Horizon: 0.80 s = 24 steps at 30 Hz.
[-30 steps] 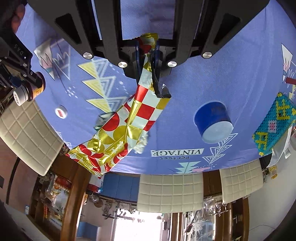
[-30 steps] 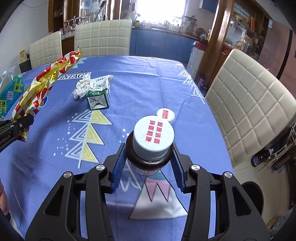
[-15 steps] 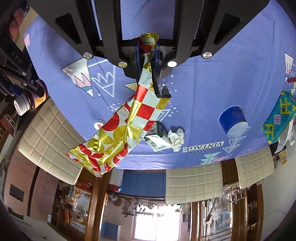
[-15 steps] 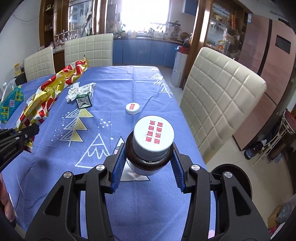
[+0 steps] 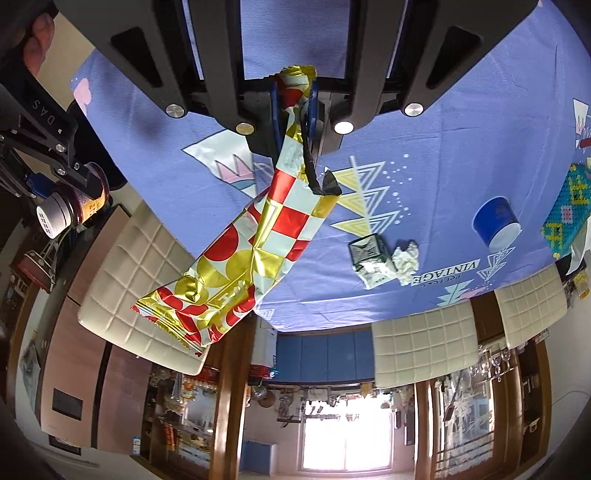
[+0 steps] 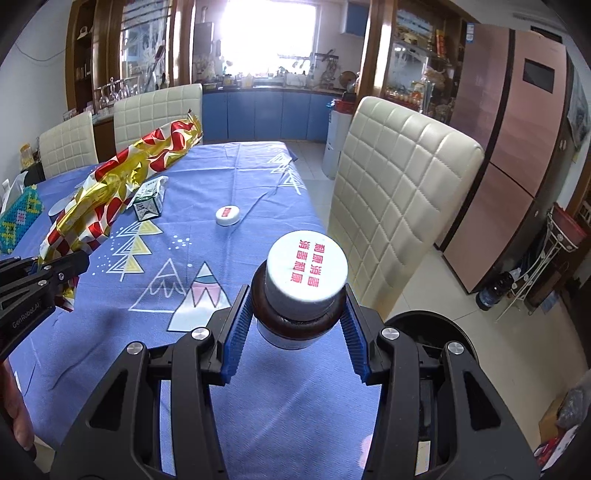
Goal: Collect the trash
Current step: 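Carry both items to the bin and open the right gripper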
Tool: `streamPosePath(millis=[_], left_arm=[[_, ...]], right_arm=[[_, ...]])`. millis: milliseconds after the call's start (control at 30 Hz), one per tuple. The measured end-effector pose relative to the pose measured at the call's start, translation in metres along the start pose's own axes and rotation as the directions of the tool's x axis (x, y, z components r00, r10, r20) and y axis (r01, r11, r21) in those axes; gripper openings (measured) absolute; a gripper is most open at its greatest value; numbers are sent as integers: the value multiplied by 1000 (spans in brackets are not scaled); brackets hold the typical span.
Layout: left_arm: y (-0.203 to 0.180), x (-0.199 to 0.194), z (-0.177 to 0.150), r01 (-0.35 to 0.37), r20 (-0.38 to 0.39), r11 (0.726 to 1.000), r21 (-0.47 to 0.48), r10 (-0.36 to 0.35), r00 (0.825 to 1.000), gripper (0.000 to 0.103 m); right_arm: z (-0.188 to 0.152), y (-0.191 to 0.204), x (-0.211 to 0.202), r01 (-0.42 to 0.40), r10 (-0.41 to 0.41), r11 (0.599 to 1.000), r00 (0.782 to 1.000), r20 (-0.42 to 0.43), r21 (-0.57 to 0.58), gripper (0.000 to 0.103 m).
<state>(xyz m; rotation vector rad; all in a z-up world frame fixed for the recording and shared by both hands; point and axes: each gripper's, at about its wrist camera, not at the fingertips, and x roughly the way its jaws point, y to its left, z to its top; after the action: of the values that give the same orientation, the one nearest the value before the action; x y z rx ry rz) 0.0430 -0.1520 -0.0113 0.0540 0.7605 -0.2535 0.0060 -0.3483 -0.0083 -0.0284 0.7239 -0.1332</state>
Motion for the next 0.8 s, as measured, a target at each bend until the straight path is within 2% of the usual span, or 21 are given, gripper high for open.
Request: streamPosePath(millis=[800], left_arm=[[-109, 0, 5, 84, 8, 984, 156, -86, 996, 11]], right_arm=[[-27, -99, -16, 87, -89, 985, 996, 9, 147, 48]])
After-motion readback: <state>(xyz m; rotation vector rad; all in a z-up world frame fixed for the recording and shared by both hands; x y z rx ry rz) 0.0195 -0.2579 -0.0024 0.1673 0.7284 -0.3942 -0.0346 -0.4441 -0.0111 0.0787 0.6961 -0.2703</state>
